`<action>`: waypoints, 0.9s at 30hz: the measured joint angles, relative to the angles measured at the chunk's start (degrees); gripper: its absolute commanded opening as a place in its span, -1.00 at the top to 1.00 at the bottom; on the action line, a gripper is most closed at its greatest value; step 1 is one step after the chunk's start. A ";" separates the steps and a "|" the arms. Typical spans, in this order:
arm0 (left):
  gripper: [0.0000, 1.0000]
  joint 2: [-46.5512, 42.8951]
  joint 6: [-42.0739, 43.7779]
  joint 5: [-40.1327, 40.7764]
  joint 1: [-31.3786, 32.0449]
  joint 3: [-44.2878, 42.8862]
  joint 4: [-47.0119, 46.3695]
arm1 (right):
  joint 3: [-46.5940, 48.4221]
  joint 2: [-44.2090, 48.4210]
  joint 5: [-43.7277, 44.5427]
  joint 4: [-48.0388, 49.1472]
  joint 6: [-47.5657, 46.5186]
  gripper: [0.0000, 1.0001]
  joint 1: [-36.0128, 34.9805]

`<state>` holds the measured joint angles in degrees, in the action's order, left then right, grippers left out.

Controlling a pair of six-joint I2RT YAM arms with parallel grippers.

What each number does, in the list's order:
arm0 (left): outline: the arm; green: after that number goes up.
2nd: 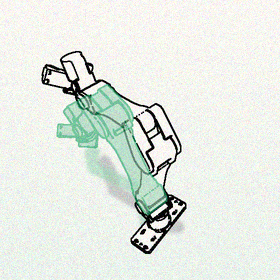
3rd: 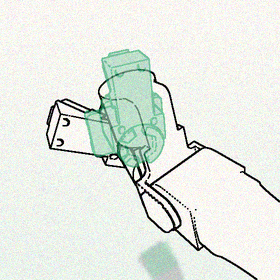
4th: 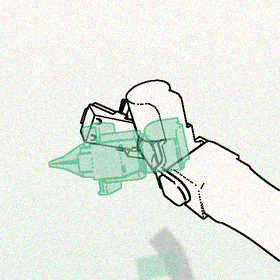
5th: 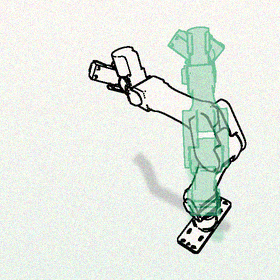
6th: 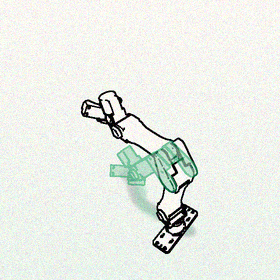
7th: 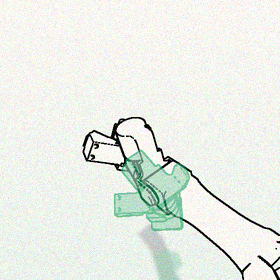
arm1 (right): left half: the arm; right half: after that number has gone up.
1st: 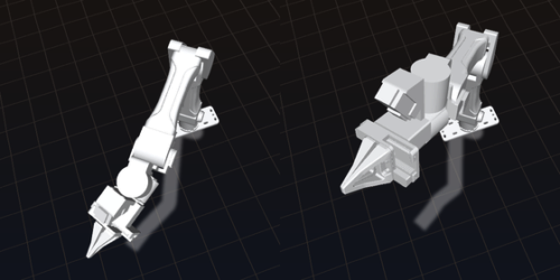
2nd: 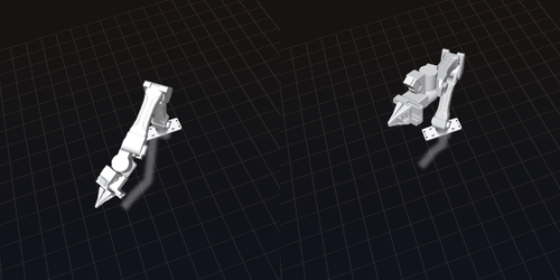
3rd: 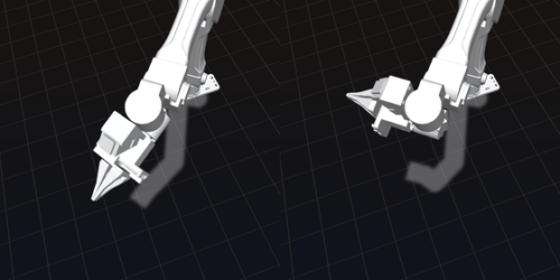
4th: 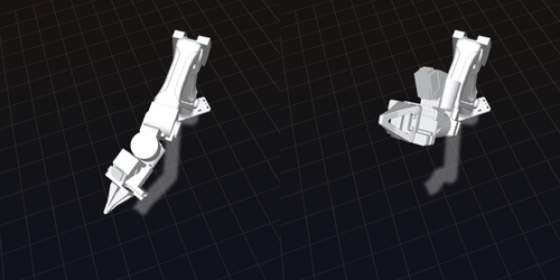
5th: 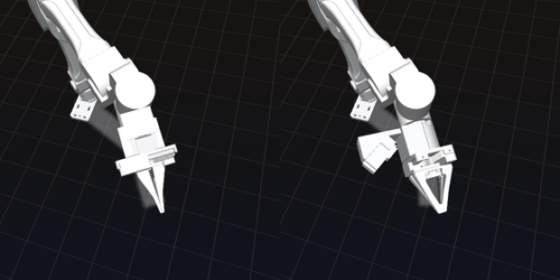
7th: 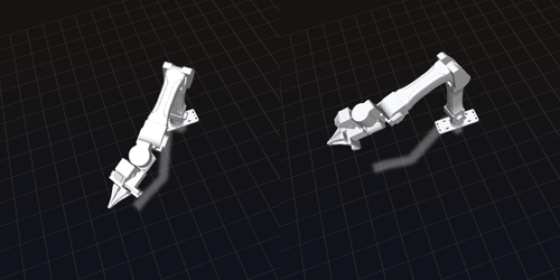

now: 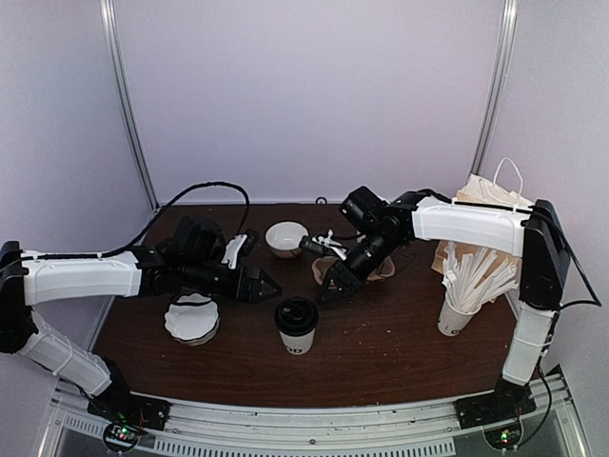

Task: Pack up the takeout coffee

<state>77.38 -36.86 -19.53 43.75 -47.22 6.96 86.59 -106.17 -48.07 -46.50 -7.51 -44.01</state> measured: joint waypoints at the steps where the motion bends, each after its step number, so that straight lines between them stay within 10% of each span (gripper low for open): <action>1: -0.72 0.92 -0.31 -0.74 0.20 0.00 -0.24 | 0.00 -0.11 -0.09 0.02 0.04 0.38 0.00; 27: -0.54 9.20 -2.29 -4.96 1.49 -1.11 -2.08 | -1.14 -3.80 -3.58 1.46 2.45 0.30 0.00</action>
<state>86.59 -39.16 -24.49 45.23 -48.34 4.89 85.45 -109.97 -51.66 -45.04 -5.06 -44.01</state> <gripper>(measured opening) 0.777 0.341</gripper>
